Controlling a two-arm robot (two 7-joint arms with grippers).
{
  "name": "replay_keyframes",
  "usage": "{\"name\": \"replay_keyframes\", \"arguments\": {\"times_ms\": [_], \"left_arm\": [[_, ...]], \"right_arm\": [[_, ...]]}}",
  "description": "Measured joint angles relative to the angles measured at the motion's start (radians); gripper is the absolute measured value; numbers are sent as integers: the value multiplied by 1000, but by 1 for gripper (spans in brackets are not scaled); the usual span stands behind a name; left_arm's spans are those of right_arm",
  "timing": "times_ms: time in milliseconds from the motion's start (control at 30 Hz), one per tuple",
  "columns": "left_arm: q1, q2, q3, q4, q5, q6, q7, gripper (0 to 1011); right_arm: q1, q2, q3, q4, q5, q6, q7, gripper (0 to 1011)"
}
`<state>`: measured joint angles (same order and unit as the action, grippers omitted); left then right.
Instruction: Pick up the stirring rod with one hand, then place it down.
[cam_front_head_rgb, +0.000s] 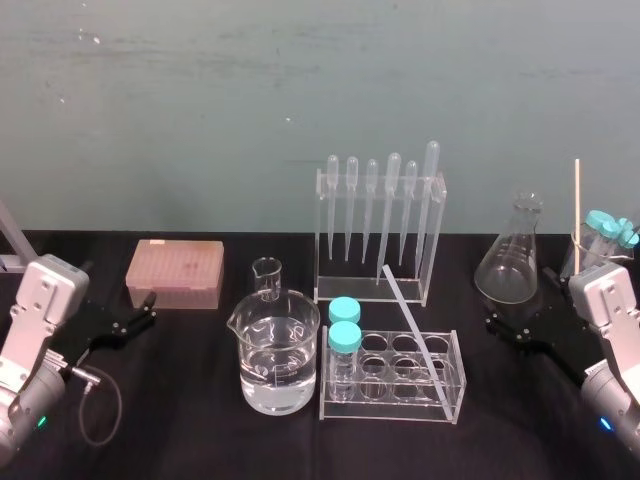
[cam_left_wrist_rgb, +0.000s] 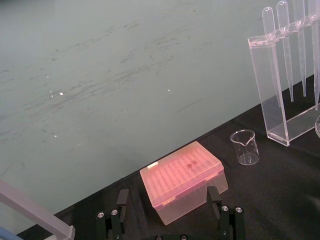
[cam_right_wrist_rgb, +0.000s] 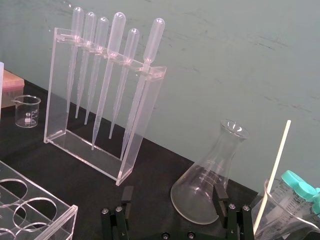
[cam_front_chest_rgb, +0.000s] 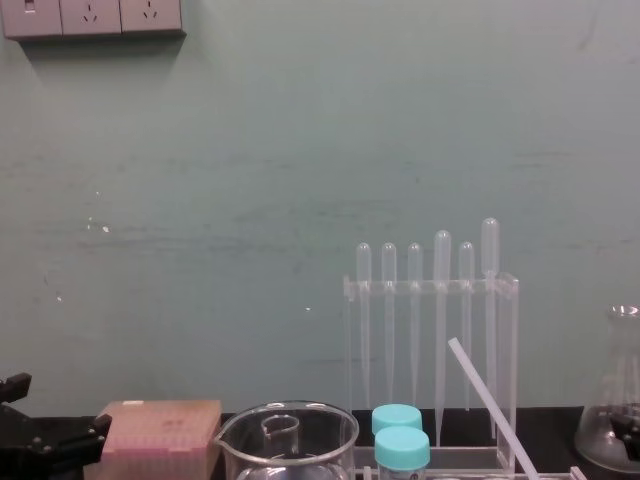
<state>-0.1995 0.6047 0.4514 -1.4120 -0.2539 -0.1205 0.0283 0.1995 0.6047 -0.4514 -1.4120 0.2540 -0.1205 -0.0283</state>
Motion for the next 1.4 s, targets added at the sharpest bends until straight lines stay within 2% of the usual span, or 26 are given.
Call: {"name": "replay_keyframes", "arguments": {"times_ms": [1267, 1400], "left_arm": [[0, 0, 0, 0, 0, 0, 0, 1000], [0, 0, 0, 0, 0, 0, 0, 1000]], "right_arm": [[0, 0, 0, 0, 0, 0, 0, 1000], [-6, -2, 13, -2, -10, -24, 2, 1000]]}}
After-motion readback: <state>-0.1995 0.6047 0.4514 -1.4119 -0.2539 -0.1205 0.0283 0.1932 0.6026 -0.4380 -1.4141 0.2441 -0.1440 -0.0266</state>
